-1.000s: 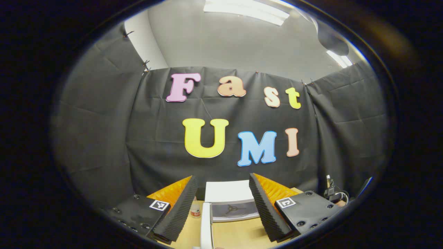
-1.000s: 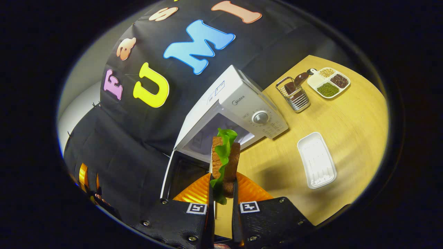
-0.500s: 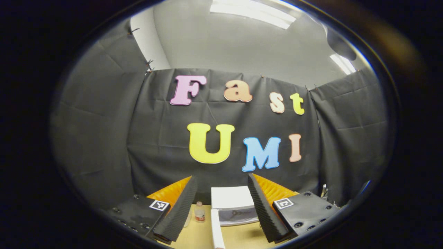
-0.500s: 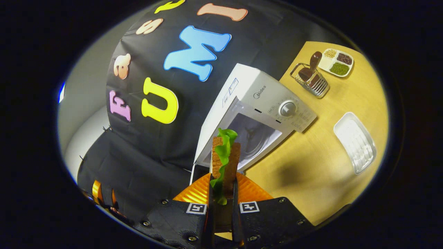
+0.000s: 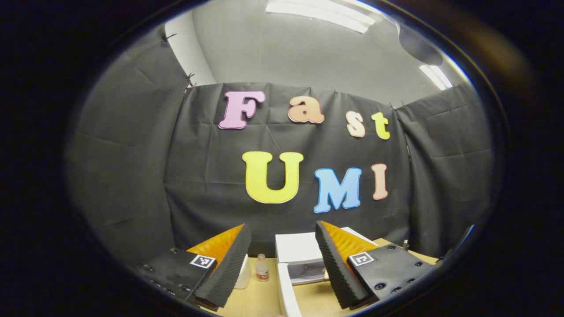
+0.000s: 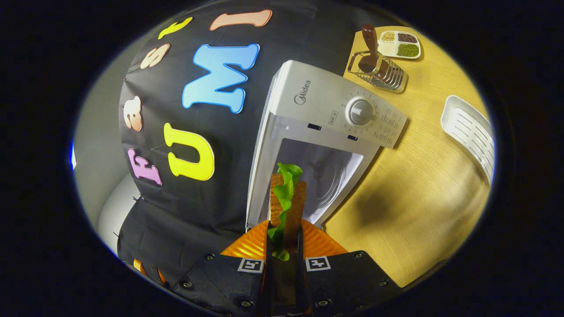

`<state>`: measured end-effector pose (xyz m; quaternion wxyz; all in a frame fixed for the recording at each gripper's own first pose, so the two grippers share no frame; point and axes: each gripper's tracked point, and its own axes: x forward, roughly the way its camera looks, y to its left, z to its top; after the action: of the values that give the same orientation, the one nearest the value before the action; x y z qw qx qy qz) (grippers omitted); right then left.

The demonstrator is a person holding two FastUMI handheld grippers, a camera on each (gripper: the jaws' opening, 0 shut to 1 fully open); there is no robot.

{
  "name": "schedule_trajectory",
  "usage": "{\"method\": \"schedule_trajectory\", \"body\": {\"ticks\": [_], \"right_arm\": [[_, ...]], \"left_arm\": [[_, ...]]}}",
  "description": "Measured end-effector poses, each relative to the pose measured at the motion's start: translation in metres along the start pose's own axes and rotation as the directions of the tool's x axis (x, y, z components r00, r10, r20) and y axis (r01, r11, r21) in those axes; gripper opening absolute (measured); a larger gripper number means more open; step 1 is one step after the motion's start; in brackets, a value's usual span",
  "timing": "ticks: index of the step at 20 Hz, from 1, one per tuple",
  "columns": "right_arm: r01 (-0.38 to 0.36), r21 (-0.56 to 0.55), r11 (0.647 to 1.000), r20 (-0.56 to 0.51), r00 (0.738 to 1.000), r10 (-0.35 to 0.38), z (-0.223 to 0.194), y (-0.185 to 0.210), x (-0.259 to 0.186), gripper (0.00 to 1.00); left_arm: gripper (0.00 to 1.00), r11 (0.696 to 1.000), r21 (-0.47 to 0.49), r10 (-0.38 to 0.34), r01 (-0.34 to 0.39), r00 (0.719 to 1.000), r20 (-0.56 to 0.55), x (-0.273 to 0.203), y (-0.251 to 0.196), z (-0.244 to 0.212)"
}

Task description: Open the microwave oven with the left hand, put the food in, and close the microwave oven.

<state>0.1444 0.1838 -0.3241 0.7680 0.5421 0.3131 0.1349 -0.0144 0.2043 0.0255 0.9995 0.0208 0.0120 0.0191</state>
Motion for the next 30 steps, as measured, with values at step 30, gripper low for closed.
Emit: {"method": "schedule_trajectory", "body": {"ticks": [30], "right_arm": [[0.029,0.181,0.983,0.339,0.937,-0.090,0.037,-0.041,0.163,0.20]], "left_arm": [[0.94,1.000,0.015,-0.026,0.028,0.994,-0.103,0.027,0.051,-0.041]]}}
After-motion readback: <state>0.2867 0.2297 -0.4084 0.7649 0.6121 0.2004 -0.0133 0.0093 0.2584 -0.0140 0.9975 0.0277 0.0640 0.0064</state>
